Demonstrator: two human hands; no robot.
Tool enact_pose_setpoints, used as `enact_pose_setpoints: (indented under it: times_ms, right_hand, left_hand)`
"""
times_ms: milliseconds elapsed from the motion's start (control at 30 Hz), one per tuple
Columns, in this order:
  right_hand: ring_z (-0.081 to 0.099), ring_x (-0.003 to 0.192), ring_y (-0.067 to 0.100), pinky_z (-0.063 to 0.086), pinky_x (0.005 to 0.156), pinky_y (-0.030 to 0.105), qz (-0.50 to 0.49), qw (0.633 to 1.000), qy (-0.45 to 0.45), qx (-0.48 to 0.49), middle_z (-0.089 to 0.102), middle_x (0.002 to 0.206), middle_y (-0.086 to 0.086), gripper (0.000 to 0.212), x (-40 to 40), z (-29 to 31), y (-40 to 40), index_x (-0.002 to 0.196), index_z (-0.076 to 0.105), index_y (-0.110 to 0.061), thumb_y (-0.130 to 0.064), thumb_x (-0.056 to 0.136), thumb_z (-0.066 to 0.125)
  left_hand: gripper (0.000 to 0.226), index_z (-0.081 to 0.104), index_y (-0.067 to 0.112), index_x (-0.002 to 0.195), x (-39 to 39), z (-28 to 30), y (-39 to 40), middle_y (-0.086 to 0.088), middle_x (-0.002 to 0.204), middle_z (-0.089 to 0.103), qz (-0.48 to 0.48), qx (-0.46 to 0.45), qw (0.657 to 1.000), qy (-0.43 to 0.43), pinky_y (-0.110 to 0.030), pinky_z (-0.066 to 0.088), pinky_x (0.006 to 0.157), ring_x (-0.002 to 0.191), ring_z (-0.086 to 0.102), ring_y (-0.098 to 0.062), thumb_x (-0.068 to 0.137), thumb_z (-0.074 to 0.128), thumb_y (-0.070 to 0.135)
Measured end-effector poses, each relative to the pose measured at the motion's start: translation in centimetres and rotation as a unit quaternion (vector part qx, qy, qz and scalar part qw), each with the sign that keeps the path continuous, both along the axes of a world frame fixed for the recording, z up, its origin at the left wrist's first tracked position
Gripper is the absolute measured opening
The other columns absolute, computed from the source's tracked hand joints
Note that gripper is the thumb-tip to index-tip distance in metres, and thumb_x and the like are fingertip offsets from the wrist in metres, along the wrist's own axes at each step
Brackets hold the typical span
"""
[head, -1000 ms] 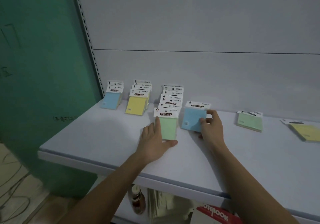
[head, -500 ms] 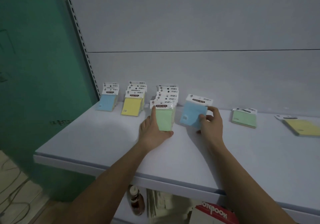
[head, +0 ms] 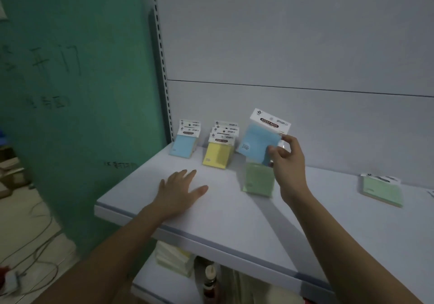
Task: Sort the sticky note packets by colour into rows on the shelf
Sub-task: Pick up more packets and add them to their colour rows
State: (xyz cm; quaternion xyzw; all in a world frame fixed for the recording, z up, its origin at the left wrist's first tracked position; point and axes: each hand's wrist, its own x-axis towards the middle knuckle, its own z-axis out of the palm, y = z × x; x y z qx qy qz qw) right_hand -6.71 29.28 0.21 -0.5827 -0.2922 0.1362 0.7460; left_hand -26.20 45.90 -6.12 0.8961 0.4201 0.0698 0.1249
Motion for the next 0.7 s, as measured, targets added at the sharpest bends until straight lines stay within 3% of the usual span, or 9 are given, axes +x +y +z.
enact_pose_setpoints:
  times_ms: [100, 233, 400, 500, 600, 700]
  right_hand:
    - [0.068, 0.075, 0.004, 0.056, 0.067, 0.024, 0.032, 0.999, 0.012, -0.017, 0.07, 0.084, -0.006, 0.023, -3.1, -0.4, 4.6, 0.113, 0.051, -0.018, -0.007, 0.093, 0.055]
    - [0.069, 0.094, 0.029, 0.059, 0.082, 0.045, 0.047, 0.995, 0.032, -0.085, 0.067, 0.099, 0.012, 0.016, -7.1, -3.1, 11.5, 0.106, 0.058, -0.007, -0.009, 0.09, 0.062]
    - [0.067, 0.1, 0.027, 0.06, 0.079, 0.041, 0.041, 0.987, 0.06, -0.143, 0.065, 0.11, 0.011, 0.009, -10.0, -5.7, 19.1, 0.097, 0.058, -0.015, -0.01, 0.091, 0.062]
    - [0.065, 0.1, 0.024, 0.058, 0.079, 0.036, -0.018, 0.981, -0.019, -0.191, 0.065, 0.115, 0.013, 0.022, -10.4, -5.6, 22.2, 0.113, 0.061, -0.009, -0.014, 0.091, 0.063]
    - [0.061, 0.095, 0.022, 0.046, 0.072, 0.028, -0.089, 0.951, -0.156, -0.25, 0.066, 0.111, 0.012, 0.026, -10.9, -5.9, 24.0, 0.118, 0.058, -0.006, -0.017, 0.094, 0.058]
    - [0.058, 0.094, 0.023, 0.037, 0.072, 0.026, -0.137, 0.925, -0.217, -0.278, 0.063, 0.111, 0.013, 0.029, -10.8, -6.9, 25.0, 0.121, 0.052, -0.006, -0.016, 0.094, 0.055]
  left_hand:
    - [0.071, 0.02, 0.034, 0.151, -4.3, -0.5, 3.7, 0.002, 0.161, 0.015, 0.019, 0.019, 0.999, 0.027, -0.052, 0.006, 0.119, 0.148, 0.011, -0.021, 0.09, 0.028, 0.069]
    - [0.071, 0.029, 0.033, 0.148, -7.0, -0.4, 7.1, 0.002, 0.158, 0.024, -0.033, 0.043, 0.998, 0.024, -0.048, 0.01, 0.119, 0.146, 0.019, -0.017, 0.088, 0.032, 0.071]
    - [0.071, 0.024, 0.036, 0.148, -7.1, -0.3, 9.6, 0.004, 0.159, 0.02, -0.073, 0.047, 0.996, 0.017, -0.056, 0.003, 0.118, 0.147, 0.013, -0.018, 0.088, 0.027, 0.072]
    - [0.07, 0.02, 0.036, 0.15, -7.0, -1.0, 10.2, 0.003, 0.161, 0.014, -0.075, 0.037, 0.996, 0.003, -0.058, -0.004, 0.117, 0.149, 0.004, -0.021, 0.089, 0.025, 0.07]
    - [0.07, 0.017, 0.034, 0.15, -6.8, -1.5, 10.4, 0.001, 0.162, 0.007, -0.086, 0.037, 0.996, 0.007, -0.061, -0.011, 0.113, 0.149, -0.004, -0.027, 0.09, 0.022, 0.069]
    - [0.07, 0.017, 0.031, 0.15, -6.6, -2.0, 10.8, -0.001, 0.162, 0.007, -0.097, 0.045, 0.994, 0.001, -0.063, -0.009, 0.112, 0.149, -0.006, -0.031, 0.09, 0.02, 0.068]
